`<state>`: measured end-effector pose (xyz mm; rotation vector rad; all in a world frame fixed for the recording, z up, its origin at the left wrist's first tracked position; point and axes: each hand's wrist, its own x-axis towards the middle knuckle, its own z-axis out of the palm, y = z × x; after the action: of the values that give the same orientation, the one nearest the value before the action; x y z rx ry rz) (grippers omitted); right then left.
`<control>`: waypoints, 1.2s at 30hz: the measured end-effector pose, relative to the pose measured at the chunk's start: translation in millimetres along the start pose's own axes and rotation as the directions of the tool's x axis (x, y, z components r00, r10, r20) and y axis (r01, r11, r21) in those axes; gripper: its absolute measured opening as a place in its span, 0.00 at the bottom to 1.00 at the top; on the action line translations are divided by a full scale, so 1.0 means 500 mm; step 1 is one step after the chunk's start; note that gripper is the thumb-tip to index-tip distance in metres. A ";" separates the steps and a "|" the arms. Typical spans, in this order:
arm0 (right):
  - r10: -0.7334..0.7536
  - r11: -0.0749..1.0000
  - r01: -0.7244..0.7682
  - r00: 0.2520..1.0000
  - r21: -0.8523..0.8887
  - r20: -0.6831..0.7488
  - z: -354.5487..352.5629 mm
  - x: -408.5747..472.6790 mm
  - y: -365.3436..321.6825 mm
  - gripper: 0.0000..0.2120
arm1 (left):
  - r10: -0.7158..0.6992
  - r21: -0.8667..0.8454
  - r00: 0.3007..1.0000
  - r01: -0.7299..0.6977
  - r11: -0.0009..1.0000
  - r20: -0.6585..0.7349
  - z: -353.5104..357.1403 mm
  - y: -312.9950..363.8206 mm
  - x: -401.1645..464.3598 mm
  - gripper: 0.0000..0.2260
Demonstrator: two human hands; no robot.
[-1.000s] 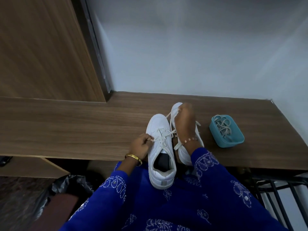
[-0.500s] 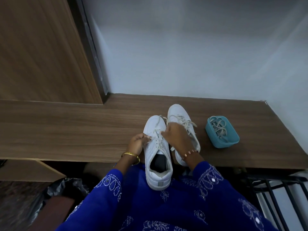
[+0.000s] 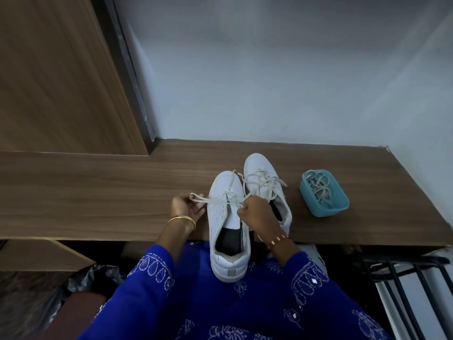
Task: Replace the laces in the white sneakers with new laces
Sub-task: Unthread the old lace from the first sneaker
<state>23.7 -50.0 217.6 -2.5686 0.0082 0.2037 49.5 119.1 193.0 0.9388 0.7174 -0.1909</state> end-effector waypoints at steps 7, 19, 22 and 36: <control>-0.016 1.000 0.016 0.999 -0.006 0.045 -0.007 0.001 -0.001 0.20 | 0.457 0.892 0.887 -0.257 0.371 0.066 0.000 -0.024 0.002 0.17; 0.025 0.996 -0.033 0.994 0.077 0.108 -0.019 0.012 0.006 0.20 | 0.355 0.851 0.775 -0.447 -0.276 0.522 0.084 -0.046 -0.066 0.11; 0.058 0.989 -0.071 0.993 0.131 0.100 -0.016 0.011 0.005 0.18 | 0.384 0.861 0.771 -0.460 -0.218 0.509 0.085 -0.043 -0.061 0.08; 0.071 0.992 -0.078 0.994 0.102 0.078 -0.012 0.013 0.007 0.19 | 0.620 0.926 0.775 -0.313 0.208 0.123 -0.012 0.001 -0.011 0.14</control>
<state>31.0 -56.0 219.9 -2.4567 0.0851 0.3182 42.4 123.3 194.4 2.3307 0.4854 0.1524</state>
